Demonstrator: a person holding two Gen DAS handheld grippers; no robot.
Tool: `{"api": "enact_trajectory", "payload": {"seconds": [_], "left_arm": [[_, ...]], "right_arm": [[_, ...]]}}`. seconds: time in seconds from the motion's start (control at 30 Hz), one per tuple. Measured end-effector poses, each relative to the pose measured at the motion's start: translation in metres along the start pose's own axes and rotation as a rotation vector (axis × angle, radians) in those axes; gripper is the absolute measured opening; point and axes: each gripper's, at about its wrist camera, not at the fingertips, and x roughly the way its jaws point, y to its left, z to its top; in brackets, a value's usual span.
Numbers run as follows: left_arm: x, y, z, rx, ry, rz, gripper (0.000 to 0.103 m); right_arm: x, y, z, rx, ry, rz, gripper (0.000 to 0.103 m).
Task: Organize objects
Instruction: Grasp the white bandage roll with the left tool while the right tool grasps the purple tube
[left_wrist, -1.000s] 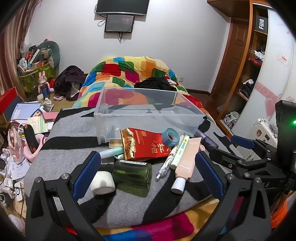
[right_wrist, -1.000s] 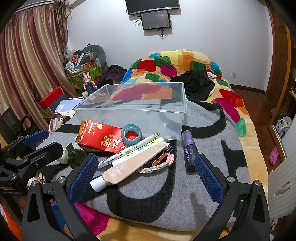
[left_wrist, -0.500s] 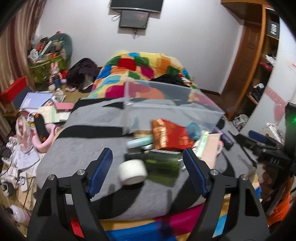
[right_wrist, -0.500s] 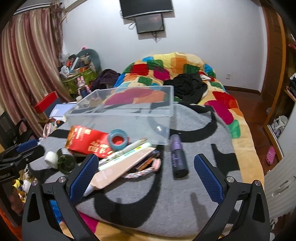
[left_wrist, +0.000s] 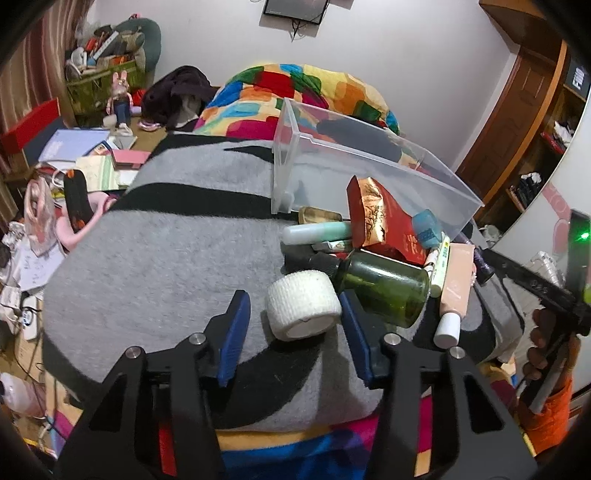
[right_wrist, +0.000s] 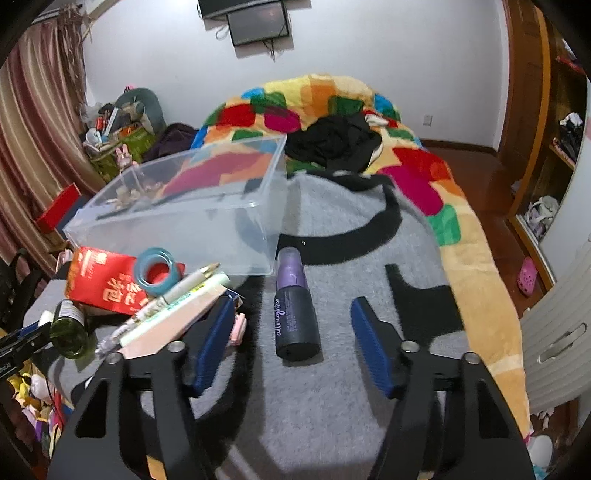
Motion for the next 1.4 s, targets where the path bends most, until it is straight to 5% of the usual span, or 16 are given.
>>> {"api": "enact_trajectory", "payload": {"seconds": [0.17,0.5,0.93,1.17,1.4], "left_arm": [[-0.001,-0.002,0.001,0.006,-0.021,-0.006,0.041],[-0.02,0.002,0.019,-0.004,-0.091,-0.006,0.041],[-0.024,-0.02,0.088,0.063,-0.194,-0.03,0.041],[0.011,-0.032,0.123,0.09,-0.136,-0.025,0.041],[0.055,-0.037,0.137,0.102,-0.018,-0.018,0.041]], "right_arm": [[0.018,-0.006,-0.002,0.009,0.06,0.041,0.024],[-0.007,-0.01,0.002,0.004,-0.009,0.047,0.024],[-0.057,0.013,0.046,-0.059,-0.184,0.089,0.024],[-0.047,0.037,0.071,-0.112,-0.206,0.115,0.024],[-0.002,0.05,0.089,-0.137,-0.126,0.113,0.024]]}}
